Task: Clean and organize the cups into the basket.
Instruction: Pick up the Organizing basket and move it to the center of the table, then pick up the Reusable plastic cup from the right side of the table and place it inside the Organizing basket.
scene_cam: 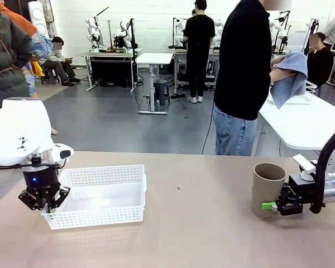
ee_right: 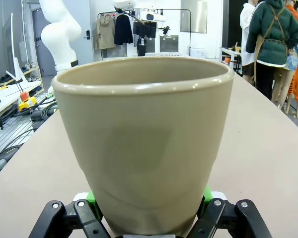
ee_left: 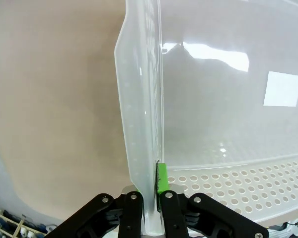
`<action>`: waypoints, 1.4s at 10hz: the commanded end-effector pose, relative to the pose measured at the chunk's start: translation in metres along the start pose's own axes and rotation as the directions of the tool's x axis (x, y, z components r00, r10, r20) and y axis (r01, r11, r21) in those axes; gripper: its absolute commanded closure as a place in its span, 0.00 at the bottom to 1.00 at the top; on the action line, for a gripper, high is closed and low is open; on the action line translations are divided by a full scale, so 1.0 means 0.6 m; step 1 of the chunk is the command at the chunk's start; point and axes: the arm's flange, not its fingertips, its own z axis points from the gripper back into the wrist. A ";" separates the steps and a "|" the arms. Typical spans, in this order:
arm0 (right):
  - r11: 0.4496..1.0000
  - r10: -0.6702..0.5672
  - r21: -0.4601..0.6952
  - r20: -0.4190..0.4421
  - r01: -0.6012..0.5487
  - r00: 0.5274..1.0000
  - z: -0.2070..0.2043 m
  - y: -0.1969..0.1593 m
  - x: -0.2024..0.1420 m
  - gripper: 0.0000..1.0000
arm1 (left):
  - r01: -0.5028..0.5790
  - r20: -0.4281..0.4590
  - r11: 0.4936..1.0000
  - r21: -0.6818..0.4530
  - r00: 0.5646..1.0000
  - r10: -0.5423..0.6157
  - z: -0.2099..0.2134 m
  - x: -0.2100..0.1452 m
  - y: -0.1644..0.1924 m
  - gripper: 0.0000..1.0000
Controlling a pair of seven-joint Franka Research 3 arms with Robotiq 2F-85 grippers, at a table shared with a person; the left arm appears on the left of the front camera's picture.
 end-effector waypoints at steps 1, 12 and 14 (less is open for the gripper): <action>1.000 0.005 -0.002 0.006 -0.005 1.000 0.001 0.006 -0.004 0.79 | 0.004 0.000 1.000 -0.010 1.000 -0.004 -0.017 -0.018 0.010 1.00; 0.966 -0.003 -0.255 0.104 0.030 0.995 0.063 0.146 0.390 1.00 | 0.195 -0.031 0.968 0.155 0.981 -0.193 0.052 0.026 -0.290 1.00; 0.968 -0.048 -0.238 0.126 0.077 0.991 0.075 0.140 0.413 1.00 | 0.174 -0.056 0.971 0.163 0.984 -0.167 0.044 0.018 -0.339 1.00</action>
